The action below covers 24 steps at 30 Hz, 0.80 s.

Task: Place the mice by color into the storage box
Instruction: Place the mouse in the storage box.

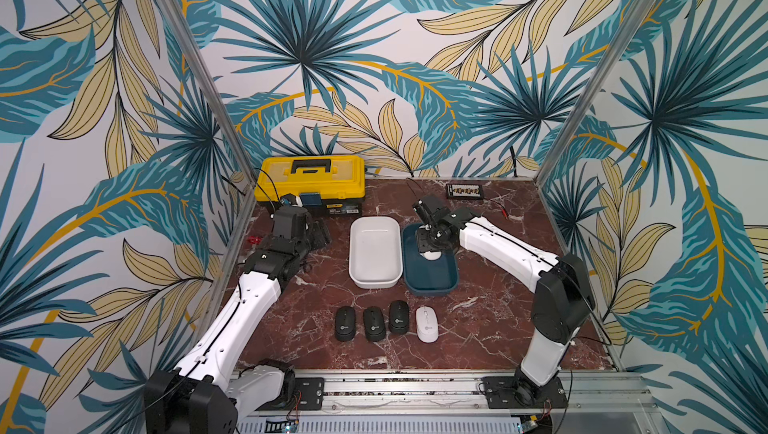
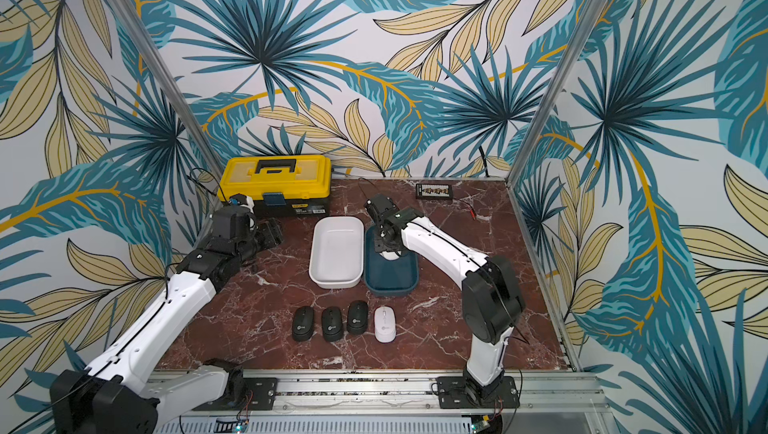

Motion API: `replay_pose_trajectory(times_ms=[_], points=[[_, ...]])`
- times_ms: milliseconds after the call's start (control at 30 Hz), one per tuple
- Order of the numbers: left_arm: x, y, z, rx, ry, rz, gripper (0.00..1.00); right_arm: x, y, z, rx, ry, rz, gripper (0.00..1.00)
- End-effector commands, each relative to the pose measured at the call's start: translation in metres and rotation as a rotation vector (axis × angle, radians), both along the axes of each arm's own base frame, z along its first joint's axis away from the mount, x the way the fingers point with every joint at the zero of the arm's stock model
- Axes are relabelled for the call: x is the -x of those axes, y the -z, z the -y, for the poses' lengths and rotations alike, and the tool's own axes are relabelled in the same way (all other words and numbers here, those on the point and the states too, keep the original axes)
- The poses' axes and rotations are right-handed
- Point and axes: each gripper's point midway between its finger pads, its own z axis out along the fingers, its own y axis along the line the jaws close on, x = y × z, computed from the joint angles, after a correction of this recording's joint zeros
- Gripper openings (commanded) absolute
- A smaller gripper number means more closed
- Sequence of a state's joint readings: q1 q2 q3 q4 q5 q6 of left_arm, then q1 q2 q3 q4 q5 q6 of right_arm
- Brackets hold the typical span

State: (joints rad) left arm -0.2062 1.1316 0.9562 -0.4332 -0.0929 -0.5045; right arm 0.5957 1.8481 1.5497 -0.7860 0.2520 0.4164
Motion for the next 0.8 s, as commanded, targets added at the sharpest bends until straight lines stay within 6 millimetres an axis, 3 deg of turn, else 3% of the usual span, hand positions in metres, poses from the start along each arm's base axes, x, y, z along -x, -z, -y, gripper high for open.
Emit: replay_pose_trajectory(times_ms=[0, 233, 767], points=[[-0.006, -0.02, 0.0, -0.003, -0.004, 0.06, 0.72, -0.012, 0.006, -0.006, 0.004, -0.021, -0.005, 0.41], [-0.008, -0.018, 0.003, 0.014, 0.001, 0.063, 0.73, -0.022, 0.04, 0.003, 0.021, 0.034, -0.077, 0.41], [-0.013, -0.012, 0.0, -0.004, -0.009, 0.053, 0.74, -0.042, 0.072, 0.007, 0.087, 0.038, -0.136, 0.42]])
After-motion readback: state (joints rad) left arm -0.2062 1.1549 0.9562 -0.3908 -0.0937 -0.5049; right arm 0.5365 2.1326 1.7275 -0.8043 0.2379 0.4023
